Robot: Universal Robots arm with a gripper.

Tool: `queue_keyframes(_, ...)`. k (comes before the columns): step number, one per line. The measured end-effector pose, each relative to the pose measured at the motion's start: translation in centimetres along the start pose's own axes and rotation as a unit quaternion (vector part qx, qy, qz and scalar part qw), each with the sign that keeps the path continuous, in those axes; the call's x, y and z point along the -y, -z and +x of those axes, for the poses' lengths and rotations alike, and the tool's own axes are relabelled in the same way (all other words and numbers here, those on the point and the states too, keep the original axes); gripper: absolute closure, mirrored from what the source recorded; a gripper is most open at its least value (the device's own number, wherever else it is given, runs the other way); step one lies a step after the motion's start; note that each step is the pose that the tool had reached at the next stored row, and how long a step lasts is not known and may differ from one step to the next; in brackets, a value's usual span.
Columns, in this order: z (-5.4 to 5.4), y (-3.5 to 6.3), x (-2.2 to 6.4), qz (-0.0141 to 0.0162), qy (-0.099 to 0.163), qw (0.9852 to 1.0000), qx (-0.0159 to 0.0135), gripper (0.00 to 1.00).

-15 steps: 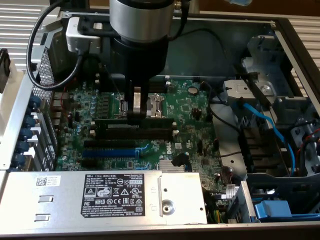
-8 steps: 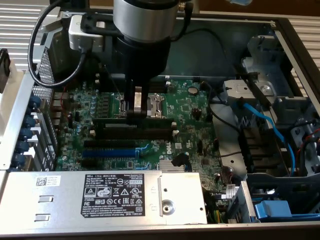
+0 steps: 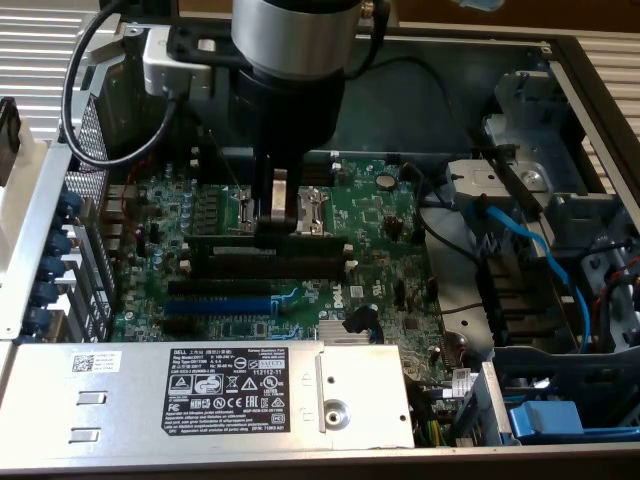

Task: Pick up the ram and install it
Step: 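Insert the ram into the slot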

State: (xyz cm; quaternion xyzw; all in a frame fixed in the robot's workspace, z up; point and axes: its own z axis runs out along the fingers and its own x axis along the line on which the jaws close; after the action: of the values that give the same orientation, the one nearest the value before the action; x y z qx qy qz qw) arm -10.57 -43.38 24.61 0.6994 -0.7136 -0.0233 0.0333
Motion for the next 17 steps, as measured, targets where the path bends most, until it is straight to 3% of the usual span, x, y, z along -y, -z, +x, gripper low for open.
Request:
queue_keyframes(3, -0.3, 0.00, 0.04, 0.0001, 0.000, 1.0000, -0.0071, 0.88)
queue_keyframes(10, -1.2, -0.03, 0.03, 0.0005, 0.001, 0.9998, -0.0206, 0.88)
queue_keyframes(14, -1.2, -0.02, 0.03, 0.0016, 0.003, 0.9998, -0.0217, 0.88)
queue_keyframes(17, -1.2, -0.02, 0.03, 0.0061, 0.004, 0.9997, -0.0224, 0.88)
